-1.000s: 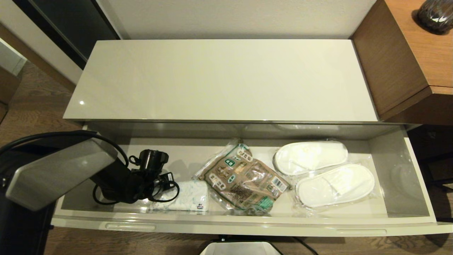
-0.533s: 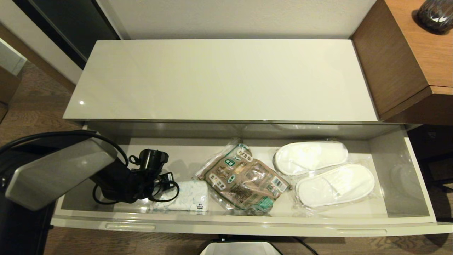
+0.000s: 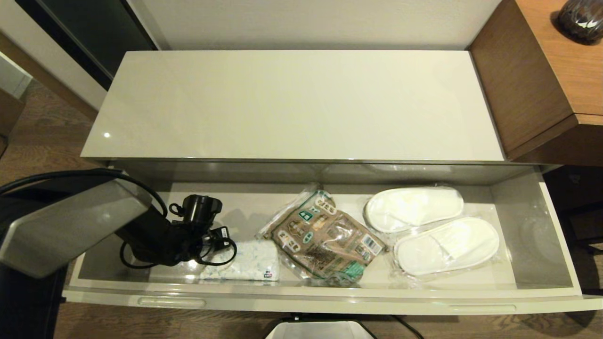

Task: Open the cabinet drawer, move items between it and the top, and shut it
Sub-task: Take out the tissue from the drawer

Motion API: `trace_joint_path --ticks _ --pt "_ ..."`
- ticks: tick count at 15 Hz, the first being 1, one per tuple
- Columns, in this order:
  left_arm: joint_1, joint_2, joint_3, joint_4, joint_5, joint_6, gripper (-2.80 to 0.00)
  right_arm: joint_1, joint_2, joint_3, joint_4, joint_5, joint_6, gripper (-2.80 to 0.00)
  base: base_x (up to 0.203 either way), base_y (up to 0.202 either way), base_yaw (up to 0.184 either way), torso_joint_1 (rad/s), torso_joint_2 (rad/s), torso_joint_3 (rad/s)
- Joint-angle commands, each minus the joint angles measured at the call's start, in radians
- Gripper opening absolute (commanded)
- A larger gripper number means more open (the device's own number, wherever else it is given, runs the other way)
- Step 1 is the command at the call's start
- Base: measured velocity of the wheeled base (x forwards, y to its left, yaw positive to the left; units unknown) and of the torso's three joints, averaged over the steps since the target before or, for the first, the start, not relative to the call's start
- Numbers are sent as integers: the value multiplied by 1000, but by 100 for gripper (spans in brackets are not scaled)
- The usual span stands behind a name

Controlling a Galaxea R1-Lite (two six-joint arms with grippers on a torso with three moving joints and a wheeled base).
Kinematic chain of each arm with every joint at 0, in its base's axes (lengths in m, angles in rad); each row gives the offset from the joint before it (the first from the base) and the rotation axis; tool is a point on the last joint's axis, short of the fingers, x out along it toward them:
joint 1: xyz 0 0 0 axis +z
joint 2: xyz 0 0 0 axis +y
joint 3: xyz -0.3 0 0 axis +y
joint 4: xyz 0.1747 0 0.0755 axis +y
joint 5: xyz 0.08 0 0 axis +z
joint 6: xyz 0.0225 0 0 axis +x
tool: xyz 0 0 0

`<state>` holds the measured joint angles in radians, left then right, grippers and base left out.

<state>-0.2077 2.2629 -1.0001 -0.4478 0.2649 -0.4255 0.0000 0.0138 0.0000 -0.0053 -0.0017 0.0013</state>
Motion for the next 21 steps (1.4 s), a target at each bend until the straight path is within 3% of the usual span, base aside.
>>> trace_joint_path --ticks 1,9,21 --pt "-1 -126 -13 30 3 3 -280 0 2 2 -1 0 0 -280 0 0 0 0 0 0" --pt "-3 -433 -167 358 5 7 -280 0 2 2 -1 0 0 -280 0 0 0 0 0 0" --pt "-9 -556 -237 501 2 7 -280 0 2 2 -1 0 0 -280 0 0 0 0 0 0"
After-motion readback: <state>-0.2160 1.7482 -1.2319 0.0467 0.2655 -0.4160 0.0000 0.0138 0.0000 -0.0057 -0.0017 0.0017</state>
